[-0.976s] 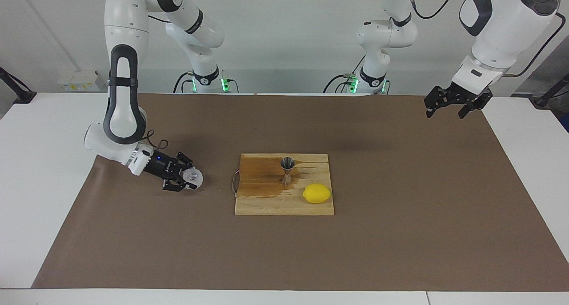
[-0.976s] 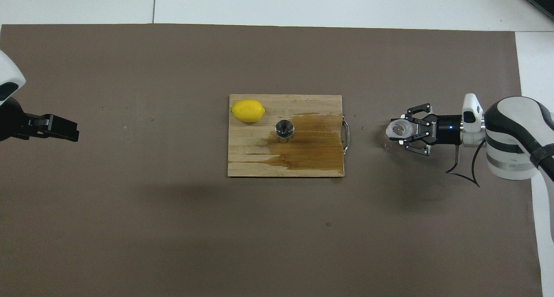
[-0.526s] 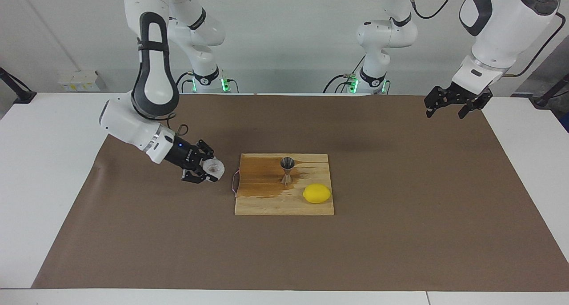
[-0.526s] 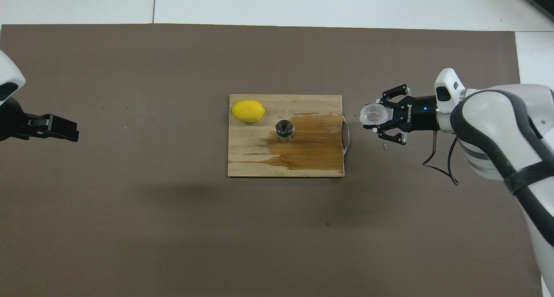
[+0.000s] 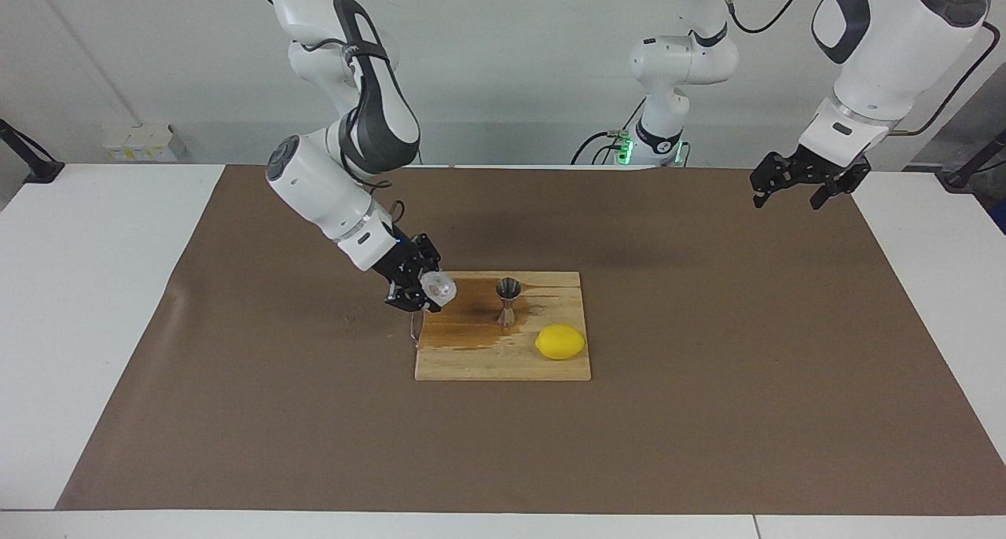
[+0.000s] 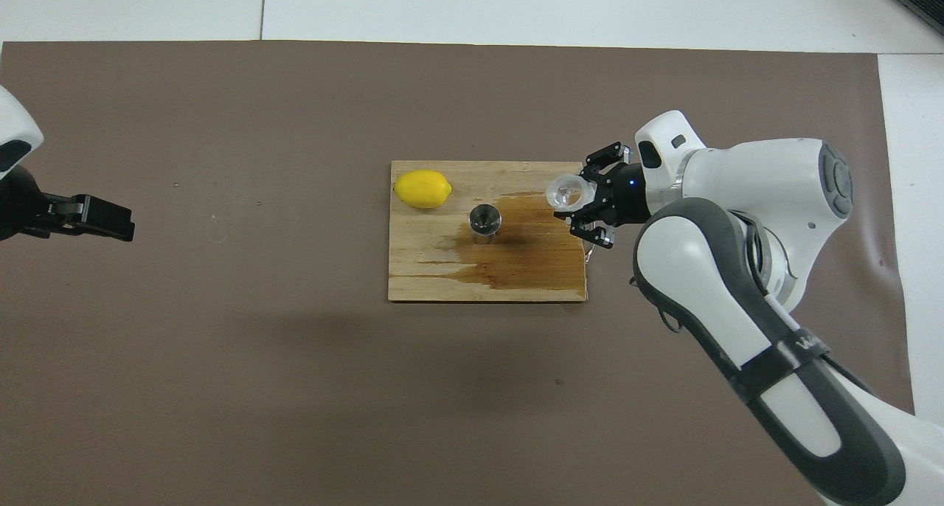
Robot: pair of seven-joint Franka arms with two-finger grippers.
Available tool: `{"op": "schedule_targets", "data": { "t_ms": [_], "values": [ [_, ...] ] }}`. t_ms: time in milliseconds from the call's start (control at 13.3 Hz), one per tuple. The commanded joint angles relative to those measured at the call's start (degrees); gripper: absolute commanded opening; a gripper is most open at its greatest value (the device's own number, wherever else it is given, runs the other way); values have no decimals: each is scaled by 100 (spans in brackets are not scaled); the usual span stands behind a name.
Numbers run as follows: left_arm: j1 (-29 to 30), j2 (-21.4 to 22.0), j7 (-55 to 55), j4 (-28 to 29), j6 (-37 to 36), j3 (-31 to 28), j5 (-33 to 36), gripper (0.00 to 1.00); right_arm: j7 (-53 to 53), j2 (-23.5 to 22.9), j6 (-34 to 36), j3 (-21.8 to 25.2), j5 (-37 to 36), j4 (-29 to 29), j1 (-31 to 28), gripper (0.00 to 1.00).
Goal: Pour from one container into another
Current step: 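Lift the white cup with the right gripper above the metal cup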
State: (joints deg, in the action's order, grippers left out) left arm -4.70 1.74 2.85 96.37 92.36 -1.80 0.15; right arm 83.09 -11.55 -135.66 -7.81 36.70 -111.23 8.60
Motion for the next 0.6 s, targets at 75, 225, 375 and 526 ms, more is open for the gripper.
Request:
{"op": "schedule_targets", "data": {
  "t_ms": [75, 225, 375, 526],
  "values": [
    [57, 169, 14, 163, 19, 31, 3, 100, -1274, -181, -40, 7, -1258, 453, 403, 15],
    [57, 160, 14, 163, 18, 31, 3, 100, -2135, -208, -364, 7, -2119, 462, 651, 15],
    [57, 169, 14, 163, 18, 31, 3, 100, -2559, -225, -383, -2, -2675, 462, 739, 15],
    [57, 160, 14, 163, 18, 31, 3, 100, -2709, -217, -383, 16, -2974, 462, 941, 15]
  ]
}}
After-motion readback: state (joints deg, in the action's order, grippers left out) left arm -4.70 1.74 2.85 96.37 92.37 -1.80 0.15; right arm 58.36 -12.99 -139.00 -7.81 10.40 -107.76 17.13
